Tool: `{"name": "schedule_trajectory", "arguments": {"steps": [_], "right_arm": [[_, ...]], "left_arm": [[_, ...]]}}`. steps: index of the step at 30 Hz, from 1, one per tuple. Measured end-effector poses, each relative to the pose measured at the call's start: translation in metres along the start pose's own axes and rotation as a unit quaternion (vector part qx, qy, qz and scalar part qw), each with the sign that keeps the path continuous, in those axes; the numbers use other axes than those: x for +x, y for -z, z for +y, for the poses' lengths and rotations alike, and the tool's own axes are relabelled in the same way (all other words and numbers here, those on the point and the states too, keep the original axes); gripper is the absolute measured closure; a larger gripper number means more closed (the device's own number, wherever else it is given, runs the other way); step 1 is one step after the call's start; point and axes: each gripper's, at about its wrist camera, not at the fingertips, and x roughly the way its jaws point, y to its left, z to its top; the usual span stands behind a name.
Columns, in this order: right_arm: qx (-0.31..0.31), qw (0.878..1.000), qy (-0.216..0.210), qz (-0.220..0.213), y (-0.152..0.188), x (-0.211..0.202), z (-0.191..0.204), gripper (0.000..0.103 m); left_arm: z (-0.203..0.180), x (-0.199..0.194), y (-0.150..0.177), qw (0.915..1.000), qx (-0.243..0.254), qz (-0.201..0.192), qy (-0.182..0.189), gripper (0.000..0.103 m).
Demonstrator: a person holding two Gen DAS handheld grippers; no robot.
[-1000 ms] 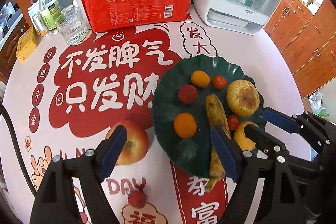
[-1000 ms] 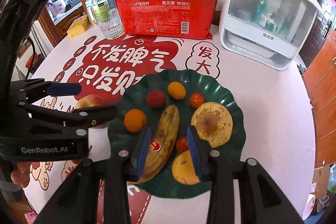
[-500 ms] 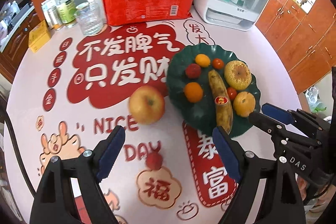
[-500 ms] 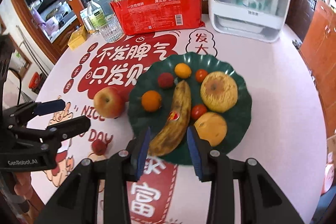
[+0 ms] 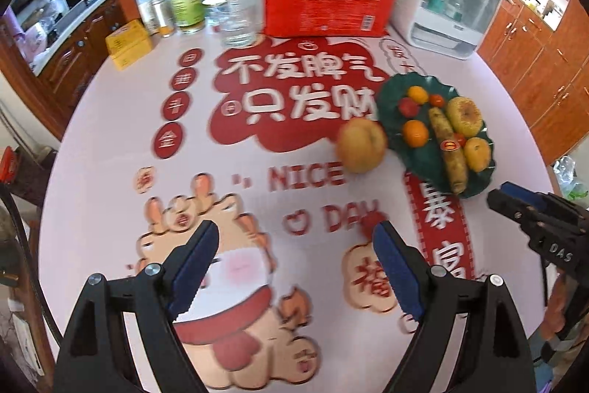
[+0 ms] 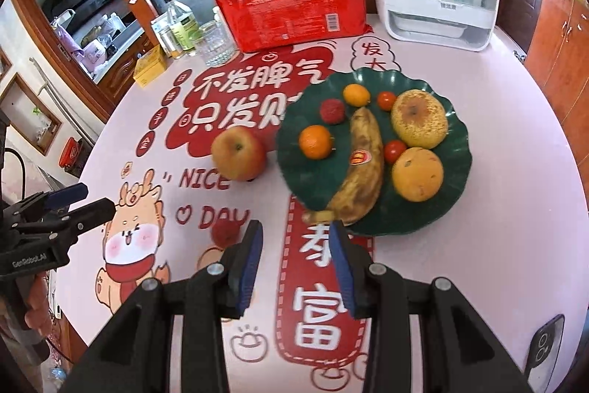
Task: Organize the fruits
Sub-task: 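Lift both tools away from the plate, then grasp the red lychee with the right tool while the left tool reaches toward the red apple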
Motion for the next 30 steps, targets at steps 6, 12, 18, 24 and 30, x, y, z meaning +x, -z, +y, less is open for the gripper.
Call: {"name": "schedule_trajectory", "arguments": {"steps": [6,12,18,24,30], "right_arm": [[-0.016,1.0,-0.003,-0.001,0.007,0.009,0.036,0.066],[-0.033,0.999,-0.001,0.022,0.02,0.048,0.065,0.065],[-0.028,0.999,-0.004,0.039,0.025,0.089,0.077,0.066],[-0.034,0.998,0.008,0.05,0.023,0.116,0.082,0.066],[-0.041,0.997,0.023,0.053,0.025,0.126,0.077,0.075]], "left_arm": [[0.032,-0.001,0.008,0.9999,-0.007,-0.005,-0.005,0.018],[0.044,0.013,0.005,0.9999,-0.008,-0.01,-0.004,0.018],[0.041,0.03,-0.001,0.9999,0.011,-0.004,0.003,0.018],[0.039,0.041,-0.014,0.9997,0.019,-0.003,0.012,0.018],[0.028,0.05,-0.029,0.9993,0.033,-0.006,0.019,0.018]]}}
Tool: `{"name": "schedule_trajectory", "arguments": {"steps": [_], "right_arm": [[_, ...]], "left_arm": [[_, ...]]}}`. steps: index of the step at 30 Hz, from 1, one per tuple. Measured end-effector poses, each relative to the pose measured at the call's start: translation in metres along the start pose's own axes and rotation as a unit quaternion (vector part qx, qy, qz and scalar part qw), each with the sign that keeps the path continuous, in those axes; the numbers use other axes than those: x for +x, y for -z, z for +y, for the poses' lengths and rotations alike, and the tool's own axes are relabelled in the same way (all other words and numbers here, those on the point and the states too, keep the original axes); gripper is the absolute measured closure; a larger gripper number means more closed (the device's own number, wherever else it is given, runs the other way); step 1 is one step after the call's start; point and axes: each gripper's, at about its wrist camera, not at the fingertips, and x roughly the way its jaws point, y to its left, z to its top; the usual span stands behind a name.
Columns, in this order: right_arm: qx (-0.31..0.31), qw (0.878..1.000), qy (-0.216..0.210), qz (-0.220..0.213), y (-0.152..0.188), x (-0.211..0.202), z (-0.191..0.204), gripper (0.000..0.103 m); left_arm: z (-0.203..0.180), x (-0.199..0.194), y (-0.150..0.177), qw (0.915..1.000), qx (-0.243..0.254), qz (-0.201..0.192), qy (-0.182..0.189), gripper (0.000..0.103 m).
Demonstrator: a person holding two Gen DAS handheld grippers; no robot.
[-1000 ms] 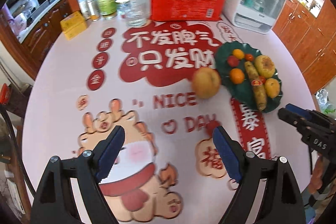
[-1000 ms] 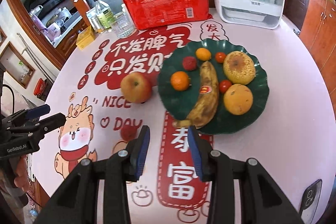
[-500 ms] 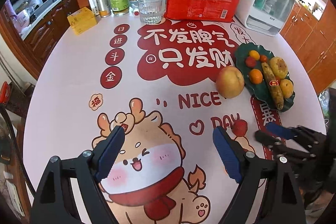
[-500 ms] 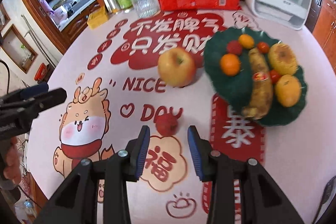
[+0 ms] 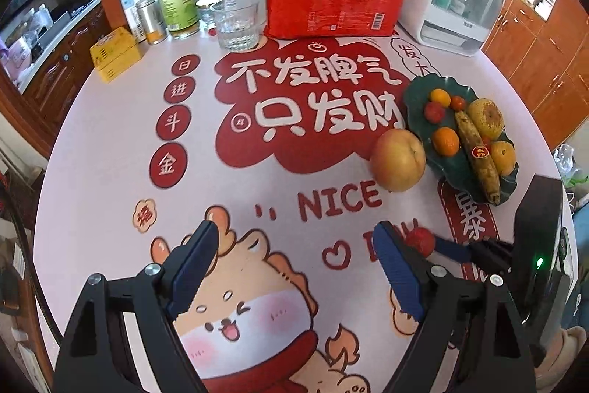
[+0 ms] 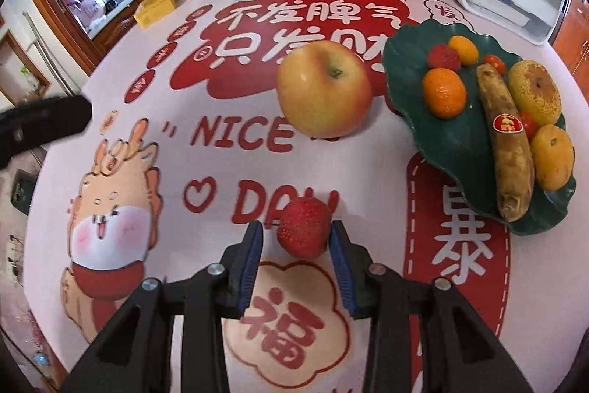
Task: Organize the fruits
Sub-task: 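Grasp the red lychee with the right tool while the left tool reaches toward the red apple, then grasp the red apple with the left tool while the right tool holds the lychee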
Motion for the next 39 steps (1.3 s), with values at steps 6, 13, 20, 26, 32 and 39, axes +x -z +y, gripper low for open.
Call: {"name": "schedule_trajectory", "arguments": {"steps": [6,13,20,26,32,39], "right_arm": [[-0.002,1.0,0.0,-0.017,0.001,-0.01,-0.011,0.075],[0.006,0.998,0.002,-0.059,-0.006,-0.048,-0.035,0.075],[0.03,0.995,0.021,-0.097,-0.018,-0.08,-0.07,0.075],[0.05,0.994,0.015,-0.099,-0.022,-0.084,-0.095,0.075],[0.057,0.994,0.008,-0.096,-0.02,-0.082,-0.107,0.075],[0.06,0.994,0.007,-0.094,-0.015,-0.081,-0.118,0.075]], "left_arm": [[-0.02,0.017,-0.02,0.9998,0.01,0.001,0.017,0.018],[-0.052,0.045,-0.039,0.999,0.016,0.014,0.04,0.018],[-0.083,0.074,-0.05,0.9976,0.022,0.037,0.054,0.018],[-0.106,0.099,-0.054,0.9969,0.042,0.054,0.039,0.018],[-0.117,0.115,-0.057,0.9971,0.046,0.057,0.022,0.024],[-0.118,0.125,-0.057,0.9976,0.037,0.058,0.01,0.038]]}}
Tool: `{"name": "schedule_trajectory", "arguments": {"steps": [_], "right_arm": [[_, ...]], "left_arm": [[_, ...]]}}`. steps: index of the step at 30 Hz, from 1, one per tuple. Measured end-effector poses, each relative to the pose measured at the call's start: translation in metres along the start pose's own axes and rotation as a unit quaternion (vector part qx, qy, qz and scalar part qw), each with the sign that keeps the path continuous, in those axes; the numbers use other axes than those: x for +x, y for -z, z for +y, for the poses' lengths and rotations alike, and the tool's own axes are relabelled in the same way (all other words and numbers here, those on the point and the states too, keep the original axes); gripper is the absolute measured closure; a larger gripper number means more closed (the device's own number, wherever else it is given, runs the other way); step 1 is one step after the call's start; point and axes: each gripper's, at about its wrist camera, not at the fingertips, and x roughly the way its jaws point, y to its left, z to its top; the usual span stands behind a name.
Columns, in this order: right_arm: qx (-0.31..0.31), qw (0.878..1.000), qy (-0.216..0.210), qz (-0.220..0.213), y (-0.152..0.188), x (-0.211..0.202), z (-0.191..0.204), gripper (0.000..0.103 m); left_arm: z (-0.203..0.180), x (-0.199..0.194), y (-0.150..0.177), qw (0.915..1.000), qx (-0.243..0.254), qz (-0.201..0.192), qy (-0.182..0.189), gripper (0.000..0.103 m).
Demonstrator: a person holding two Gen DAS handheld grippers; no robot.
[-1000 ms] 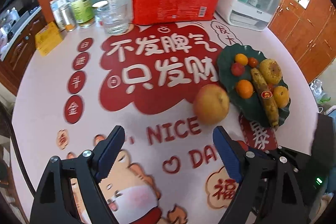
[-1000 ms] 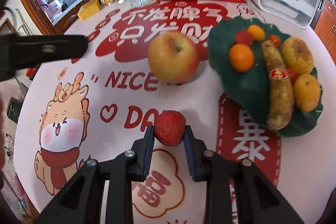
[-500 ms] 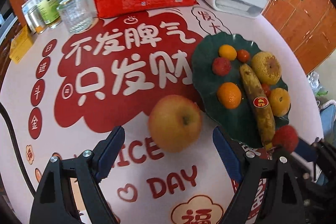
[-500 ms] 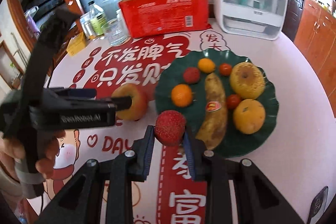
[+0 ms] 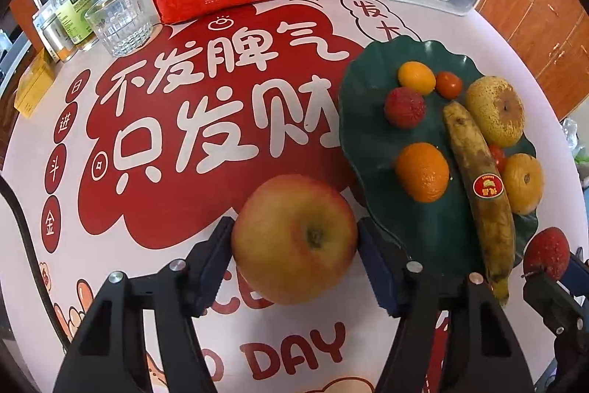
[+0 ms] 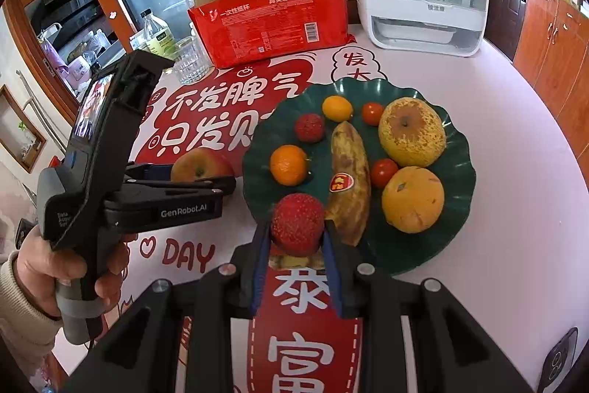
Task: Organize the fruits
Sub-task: 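Grasp the red apple with the left tool while the right tool holds the lychee, then carry the apple and lychee over the green plate with both tools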
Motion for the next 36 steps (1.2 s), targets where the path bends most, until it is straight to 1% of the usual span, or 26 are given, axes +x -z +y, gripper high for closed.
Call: {"name": "schedule_trajectory", "arguments": {"steps": [5,7,11,14,18,21,24,27,30,33,36], "right_arm": [[0.005,1.0,-0.002,0.001,0.002,-0.001,-0.007,0.075],[0.008,1.0,-0.004,0.001,0.003,-0.002,-0.01,0.075],[0.015,1.0,-0.008,-0.001,0.001,-0.008,-0.015,0.075],[0.016,1.0,-0.011,-0.01,-0.004,-0.017,-0.018,0.075],[-0.003,0.999,-0.006,-0.032,-0.023,-0.037,-0.017,0.075],[-0.026,0.998,0.001,-0.056,-0.046,-0.053,-0.017,0.075],[-0.046,0.996,-0.002,-0.072,-0.076,-0.064,-0.019,0.075],[-0.06,0.995,-0.01,-0.078,-0.098,-0.064,-0.021,0.075],[-0.074,0.995,-0.024,-0.064,-0.109,-0.051,-0.022,0.075],[-0.084,0.995,-0.031,-0.033,-0.104,-0.027,-0.023,0.075],[-0.088,0.995,-0.036,0.005,-0.091,0.004,-0.024,0.075]], "left_arm": [[0.001,-0.004,0.004,0.9999,-0.01,-0.003,-0.003,0.038],[0.002,-0.009,0.007,0.9998,-0.017,-0.003,0.004,0.038],[-0.004,-0.034,0.012,0.9996,-0.016,-0.016,0.014,0.038],[-0.012,-0.062,0.008,0.999,-0.005,-0.036,0.025,0.038],[-0.024,-0.101,-0.005,0.9967,0.012,-0.072,0.035,0.038],[-0.034,-0.127,-0.019,0.9941,0.022,-0.098,0.041,0.038],[-0.04,-0.14,-0.035,0.9928,0.03,-0.107,0.043,0.038],[-0.046,-0.14,-0.053,0.9928,0.034,-0.108,0.039,0.038],[-0.047,-0.131,-0.072,0.9931,0.039,-0.105,0.034,0.038],[-0.044,-0.113,-0.086,0.9946,0.037,-0.089,0.037,0.038],[-0.044,-0.089,-0.092,0.9964,0.042,-0.064,0.036,0.038]]}}
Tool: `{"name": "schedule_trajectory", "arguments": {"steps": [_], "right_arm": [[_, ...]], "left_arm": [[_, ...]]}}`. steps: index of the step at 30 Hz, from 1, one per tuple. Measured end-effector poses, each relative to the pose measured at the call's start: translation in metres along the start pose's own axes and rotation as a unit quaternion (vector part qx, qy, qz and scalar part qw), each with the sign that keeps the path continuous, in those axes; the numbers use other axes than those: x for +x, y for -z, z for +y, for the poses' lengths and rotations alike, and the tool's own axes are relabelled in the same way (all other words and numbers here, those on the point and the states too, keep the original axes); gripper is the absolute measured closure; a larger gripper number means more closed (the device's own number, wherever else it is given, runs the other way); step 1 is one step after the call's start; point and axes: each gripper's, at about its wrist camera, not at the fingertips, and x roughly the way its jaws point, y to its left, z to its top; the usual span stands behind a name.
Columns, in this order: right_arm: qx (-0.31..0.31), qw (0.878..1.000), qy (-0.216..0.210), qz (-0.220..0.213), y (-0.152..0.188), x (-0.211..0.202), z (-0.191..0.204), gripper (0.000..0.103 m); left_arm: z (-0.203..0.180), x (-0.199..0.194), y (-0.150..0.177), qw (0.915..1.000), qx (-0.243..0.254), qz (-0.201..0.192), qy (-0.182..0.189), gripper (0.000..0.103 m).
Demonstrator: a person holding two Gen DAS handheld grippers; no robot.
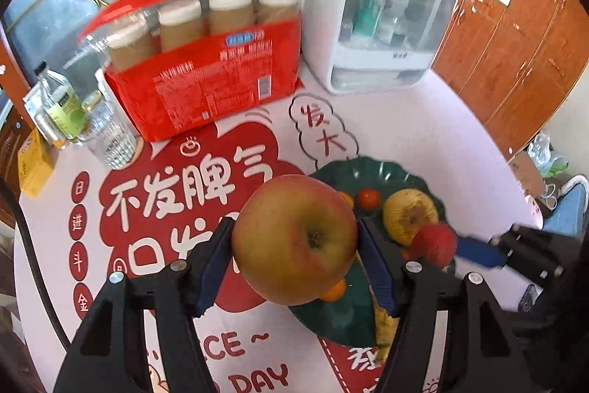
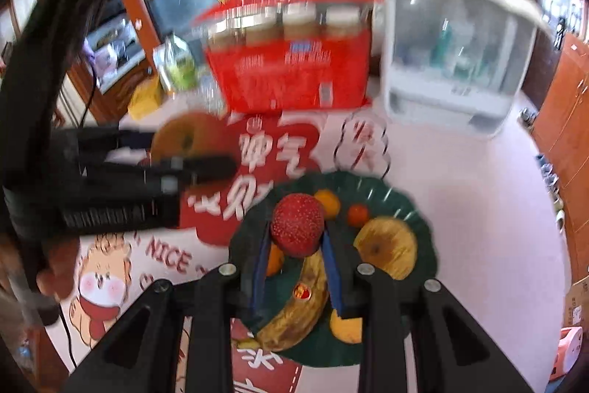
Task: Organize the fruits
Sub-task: 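Carry the apple and lychee over the green plate with both tools, then lower the apple and lychee onto the plate and open both tools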
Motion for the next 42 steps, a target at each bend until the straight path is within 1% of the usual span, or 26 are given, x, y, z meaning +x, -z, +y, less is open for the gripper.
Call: {"name": "schedule_trajectory", "arguments": {"steps": [3,6,9,12,13,15,17,19,23,25,28,31,32,34,36,39,42], "right_arm": [[0.005,0.999,-0.012,0.036,0.017,0.029,0.001,0.075],[0.006,0.998,-0.033,0.055,0.032,0.046,0.007,0.075],[-0.003,0.996,-0.046,0.071,0.041,0.059,0.015,0.075],[-0.007,0.995,-0.045,0.089,0.048,0.073,0.019,0.075],[-0.007,0.995,-0.048,0.083,0.049,0.072,0.018,0.075],[-0.002,0.995,-0.045,0.084,0.048,0.073,0.015,0.075],[0.007,0.995,-0.049,0.082,0.046,0.074,0.011,0.075],[0.013,0.995,-0.053,0.083,0.046,0.073,0.009,0.075],[0.016,0.995,-0.044,0.085,0.045,0.071,0.009,0.075],[0.027,0.995,-0.045,0.082,0.044,0.068,0.005,0.075],[0.041,0.996,-0.04,0.065,0.041,0.059,-0.002,0.074],[0.042,0.997,-0.036,0.054,0.038,0.052,-0.005,0.073],[0.04,0.997,-0.035,0.052,0.038,0.05,-0.006,0.073],[0.036,0.998,-0.031,0.049,0.037,0.049,-0.007,0.073],[0.036,0.998,-0.026,0.052,0.038,0.052,-0.008,0.073],[0.04,0.997,-0.027,0.054,0.038,0.056,-0.01,0.073],[0.039,0.998,-0.024,0.053,0.039,0.055,-0.01,0.073]], "left_arm": [[-0.001,0.024,0.005,0.9994,0.016,0.029,-0.004,0.038],[0.001,0.046,0.013,0.9982,0.022,0.055,-0.008,0.038],[0.004,0.062,0.018,0.997,0.016,0.075,0.003,0.038],[0.002,0.073,0.022,0.9957,0.022,0.089,0.016,0.038],[0.0,0.075,0.024,0.9952,0.028,0.092,0.019,0.038],[-0.005,0.081,0.026,0.9943,0.039,0.097,0.021,0.038],[-0.007,0.084,0.027,0.9944,0.043,0.094,0.025,0.038],[-0.006,0.086,0.025,0.9943,0.036,0.095,0.034,0.038],[-0.005,0.092,0.021,0.9939,0.022,0.095,0.051,0.038],[-0.004,0.095,0.021,0.9941,0.019,0.093,0.053,0.038],[-0.001,0.097,0.02,0.9942,0.013,0.091,0.056,0.038],[0.004,0.101,0.021,0.9946,0.011,0.095,0.04,0.038],[0.006,0.102,0.022,0.994,0.008,0.096,0.05,0.038],[0.006,0.102,0.023,0.9937,0.005,0.099,0.053,0.038],[0.003,0.103,0.025,0.9935,0.008,0.1,0.054,0.038],[-0.002,0.108,0.03,0.9908,0.002,0.111,0.077,0.038],[-0.011,0.11,0.033,0.9906,0.01,0.11,0.081,0.038]]}}
